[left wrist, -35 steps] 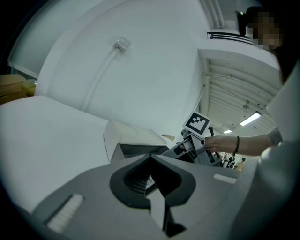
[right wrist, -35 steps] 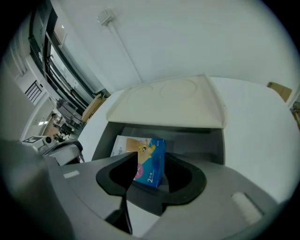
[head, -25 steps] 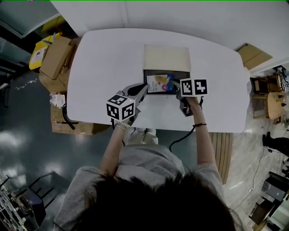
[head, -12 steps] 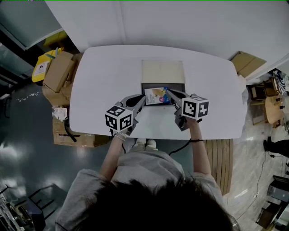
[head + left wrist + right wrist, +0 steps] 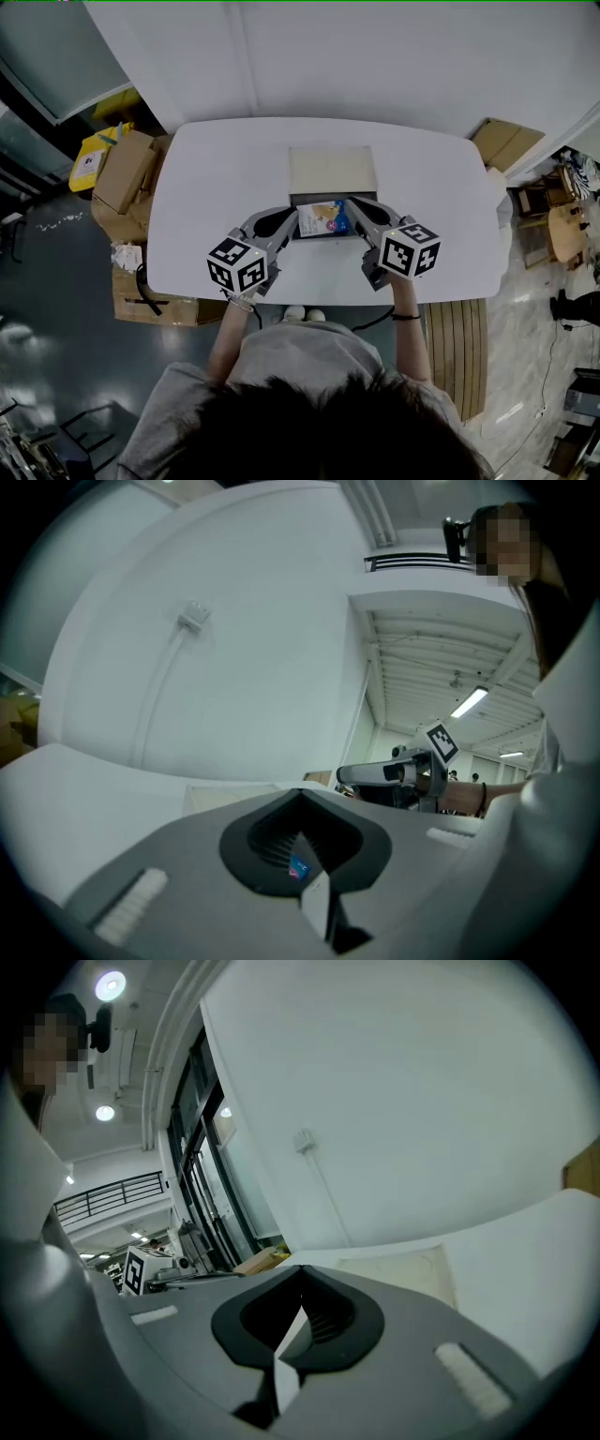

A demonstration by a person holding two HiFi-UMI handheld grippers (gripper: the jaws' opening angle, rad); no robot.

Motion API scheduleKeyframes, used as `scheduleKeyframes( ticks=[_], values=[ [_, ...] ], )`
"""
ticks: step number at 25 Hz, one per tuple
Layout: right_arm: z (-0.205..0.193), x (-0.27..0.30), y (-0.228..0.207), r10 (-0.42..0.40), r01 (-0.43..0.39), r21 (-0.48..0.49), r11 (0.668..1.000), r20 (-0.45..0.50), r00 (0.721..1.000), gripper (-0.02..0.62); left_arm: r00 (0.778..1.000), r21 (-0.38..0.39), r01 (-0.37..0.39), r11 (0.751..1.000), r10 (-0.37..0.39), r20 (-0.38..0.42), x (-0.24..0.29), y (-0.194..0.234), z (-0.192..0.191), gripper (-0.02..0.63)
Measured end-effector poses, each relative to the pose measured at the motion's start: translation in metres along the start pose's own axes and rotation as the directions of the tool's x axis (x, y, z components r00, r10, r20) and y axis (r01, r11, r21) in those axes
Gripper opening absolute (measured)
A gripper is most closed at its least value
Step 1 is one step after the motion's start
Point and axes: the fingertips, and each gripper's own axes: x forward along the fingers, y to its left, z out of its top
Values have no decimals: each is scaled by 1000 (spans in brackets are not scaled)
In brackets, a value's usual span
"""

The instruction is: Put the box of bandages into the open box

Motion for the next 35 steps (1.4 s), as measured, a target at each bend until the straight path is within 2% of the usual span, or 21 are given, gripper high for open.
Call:
scheduleKeyframes(
  ticks=[8,17,35],
  values=[
    [35,-19,13,-8,19,-86,996,125,992,12,997,71,-19,997,14,76,-11,-4,36,-12],
    [54,-39,19,-31,57,-114,992,221,975,12,992,133,-61,989,45,120,-25,-2,55,-12],
    [55,-48,26,-35,72,-149,986,243,970,12,988,118,-73,990,55,147,-34,-2,60,-12]
  ],
)
